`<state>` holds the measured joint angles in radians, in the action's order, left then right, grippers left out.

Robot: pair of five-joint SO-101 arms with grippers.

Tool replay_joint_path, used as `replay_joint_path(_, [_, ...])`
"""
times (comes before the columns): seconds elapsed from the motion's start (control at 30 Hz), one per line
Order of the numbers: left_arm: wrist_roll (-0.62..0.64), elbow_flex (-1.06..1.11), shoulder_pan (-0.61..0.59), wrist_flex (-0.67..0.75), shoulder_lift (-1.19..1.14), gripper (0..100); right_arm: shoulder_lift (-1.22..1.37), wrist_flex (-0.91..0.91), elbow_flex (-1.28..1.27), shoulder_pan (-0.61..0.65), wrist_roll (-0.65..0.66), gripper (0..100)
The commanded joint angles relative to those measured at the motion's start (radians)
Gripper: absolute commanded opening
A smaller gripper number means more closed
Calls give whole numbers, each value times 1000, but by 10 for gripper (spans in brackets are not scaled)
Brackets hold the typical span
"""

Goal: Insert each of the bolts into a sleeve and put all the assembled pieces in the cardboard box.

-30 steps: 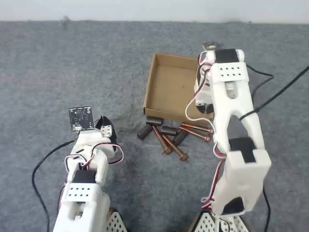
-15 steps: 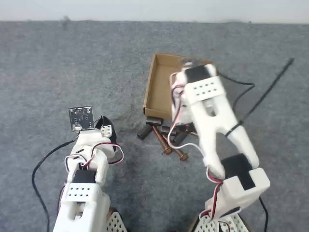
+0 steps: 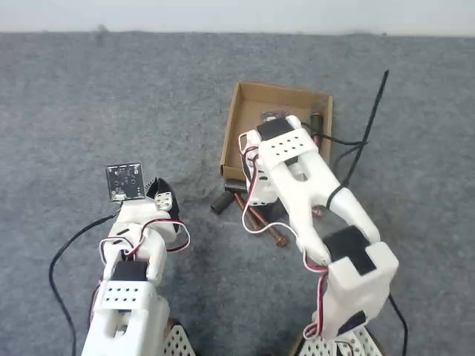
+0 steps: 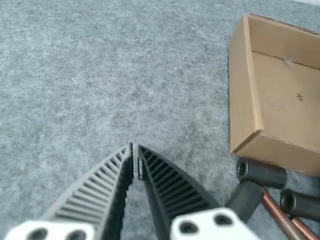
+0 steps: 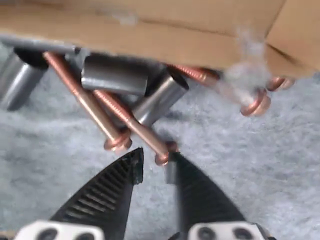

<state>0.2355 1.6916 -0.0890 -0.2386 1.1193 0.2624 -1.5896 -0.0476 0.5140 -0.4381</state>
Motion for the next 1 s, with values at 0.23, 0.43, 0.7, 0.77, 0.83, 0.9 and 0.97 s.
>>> replay_joint_path(0.23, [-20, -12, 3, 0, 26, 19, 79, 136, 5, 2, -28, 127])
replay_joint_path(0.43, [-20, -12, 5, 0, 28, 19, 170, 193, 9, -31, -29, 127])
replay_joint_path(0.7, [-20, -12, 5, 0, 28, 19, 186, 206, 15, -41, -23, 0])
replay_joint_path(0.77, [-20, -12, 5, 0, 28, 19, 165, 200, 12, -41, -21, 22])
replay_joint_path(0.83, [-26, -12, 5, 0, 28, 19, 145, 194, 9, -41, -20, 3])
replay_joint_path(0.9, [-51, -12, 5, 0, 28, 19, 116, 159, 11, -50, -20, 9])
replay_joint_path(0.97, [-60, -12, 5, 0, 28, 19, 77, 125, 11, -73, -11, 6])
